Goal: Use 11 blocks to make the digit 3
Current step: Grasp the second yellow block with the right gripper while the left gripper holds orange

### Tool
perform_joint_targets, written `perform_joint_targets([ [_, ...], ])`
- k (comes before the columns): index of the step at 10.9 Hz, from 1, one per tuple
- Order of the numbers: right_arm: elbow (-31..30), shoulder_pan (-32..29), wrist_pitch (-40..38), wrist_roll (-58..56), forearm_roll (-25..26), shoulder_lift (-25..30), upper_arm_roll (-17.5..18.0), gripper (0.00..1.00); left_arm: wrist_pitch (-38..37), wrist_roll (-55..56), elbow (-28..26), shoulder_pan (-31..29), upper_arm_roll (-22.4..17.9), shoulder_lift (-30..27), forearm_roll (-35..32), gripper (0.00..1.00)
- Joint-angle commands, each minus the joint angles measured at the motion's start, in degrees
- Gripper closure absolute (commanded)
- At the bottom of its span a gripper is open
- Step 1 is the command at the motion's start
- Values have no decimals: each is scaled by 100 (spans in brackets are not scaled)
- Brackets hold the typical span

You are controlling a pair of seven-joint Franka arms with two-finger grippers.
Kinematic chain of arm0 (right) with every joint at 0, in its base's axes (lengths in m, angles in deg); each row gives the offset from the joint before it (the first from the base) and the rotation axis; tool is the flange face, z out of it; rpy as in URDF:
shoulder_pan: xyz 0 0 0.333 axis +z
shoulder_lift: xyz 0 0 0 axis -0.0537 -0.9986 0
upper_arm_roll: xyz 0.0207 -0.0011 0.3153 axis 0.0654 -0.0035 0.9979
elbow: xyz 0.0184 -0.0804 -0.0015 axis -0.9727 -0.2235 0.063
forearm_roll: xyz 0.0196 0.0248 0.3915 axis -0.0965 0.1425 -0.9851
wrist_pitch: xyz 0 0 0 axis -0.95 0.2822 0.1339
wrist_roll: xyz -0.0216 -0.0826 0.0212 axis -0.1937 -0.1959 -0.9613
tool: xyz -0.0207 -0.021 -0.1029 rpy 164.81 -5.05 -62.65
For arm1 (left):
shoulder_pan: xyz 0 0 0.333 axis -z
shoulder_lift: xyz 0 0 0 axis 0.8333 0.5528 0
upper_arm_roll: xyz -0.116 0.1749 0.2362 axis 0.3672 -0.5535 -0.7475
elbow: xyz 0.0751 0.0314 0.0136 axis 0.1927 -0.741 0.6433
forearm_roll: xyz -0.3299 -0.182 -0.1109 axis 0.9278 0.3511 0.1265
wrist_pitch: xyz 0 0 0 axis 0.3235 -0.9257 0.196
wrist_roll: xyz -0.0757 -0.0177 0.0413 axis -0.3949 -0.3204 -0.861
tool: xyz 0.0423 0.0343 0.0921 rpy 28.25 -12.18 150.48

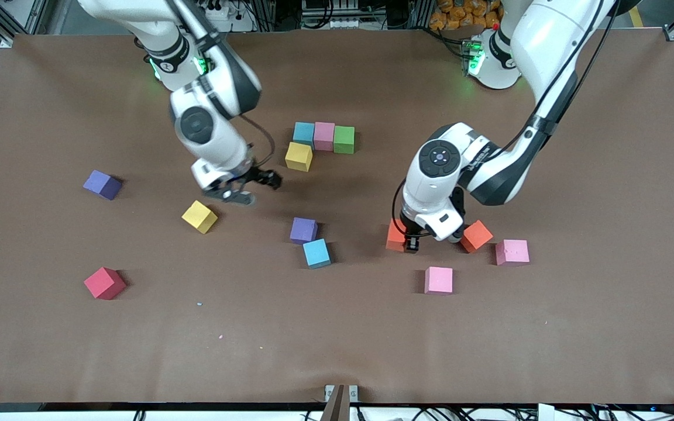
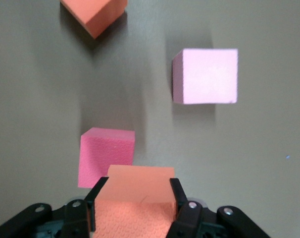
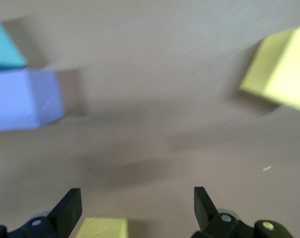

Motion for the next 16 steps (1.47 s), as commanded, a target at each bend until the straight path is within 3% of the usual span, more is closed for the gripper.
perform_joint_targets([
  [1, -15, -589, -186, -1001, -26, 170, 69, 0, -117, 35, -24, -232, 52, -237, 147, 50],
  [4, 11, -1152, -168, -1173, 18, 126, 42, 0, -126, 17, 152, -241, 26, -246, 147, 50],
  [5, 2, -1293, -133, -1173, 253, 82, 42, 0, -126, 8, 152, -242, 17, -238, 147, 50],
  [8, -68, -1601, 358, -1129, 458, -180, 16, 0, -196, -27, 152, -233, 17, -211, 94, 50],
  [12, -50, -1540, 1132, -927, 475, -726, -379, 0, -521, -290, 161, -215, 26, -211, 33, 50],
  [16, -94, -1356, 1282, -603, 484, -850, -424, 0, -539, -369, 161, -163, 26, -211, 33, 50],
])
